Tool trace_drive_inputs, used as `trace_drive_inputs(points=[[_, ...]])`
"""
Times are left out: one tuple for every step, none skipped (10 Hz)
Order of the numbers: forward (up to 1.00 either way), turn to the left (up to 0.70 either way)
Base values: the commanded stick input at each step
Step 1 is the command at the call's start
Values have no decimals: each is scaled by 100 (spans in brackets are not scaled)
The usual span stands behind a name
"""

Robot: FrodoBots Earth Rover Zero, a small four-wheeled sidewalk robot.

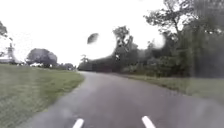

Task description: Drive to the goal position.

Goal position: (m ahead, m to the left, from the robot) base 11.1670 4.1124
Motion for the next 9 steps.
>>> trace_drive_inputs(points=[[70,0],[70,0],[70,0],[70,0],[70,0],[70,0],[70,0],[70,0],[70,0]])
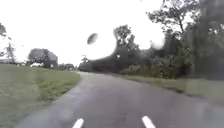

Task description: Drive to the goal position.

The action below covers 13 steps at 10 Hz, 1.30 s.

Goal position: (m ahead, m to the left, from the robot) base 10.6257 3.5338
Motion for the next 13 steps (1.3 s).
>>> trace_drive_inputs(points=[[70,0],[70,0],[70,0],[70,0],[70,0],[70,0],[70,0],[70,0],[70,0],[70,0],[70,0],[70,0],[70,0]])
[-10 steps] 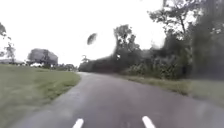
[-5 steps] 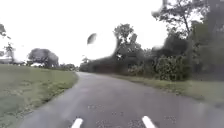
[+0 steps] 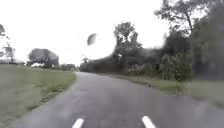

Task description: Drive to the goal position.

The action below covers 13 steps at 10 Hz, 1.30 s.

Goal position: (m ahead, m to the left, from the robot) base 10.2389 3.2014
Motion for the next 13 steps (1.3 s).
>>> trace_drive_inputs(points=[[70,0],[70,0],[70,0],[70,0],[70,0],[70,0],[70,4],[70,13],[70,22],[70,25],[70,26],[70,23],[70,19]])
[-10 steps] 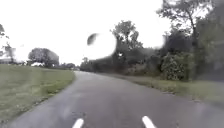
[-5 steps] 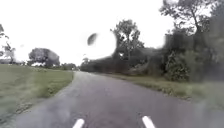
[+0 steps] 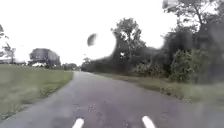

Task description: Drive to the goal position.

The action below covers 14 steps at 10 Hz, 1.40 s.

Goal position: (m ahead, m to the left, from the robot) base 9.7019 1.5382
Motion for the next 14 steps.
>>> trace_drive_inputs(points=[[70,15],[70,10],[70,0],[70,0],[70,0],[70,0],[70,0],[70,0],[70,7],[70,22],[70,35],[70,35],[70,0],[70,0]])
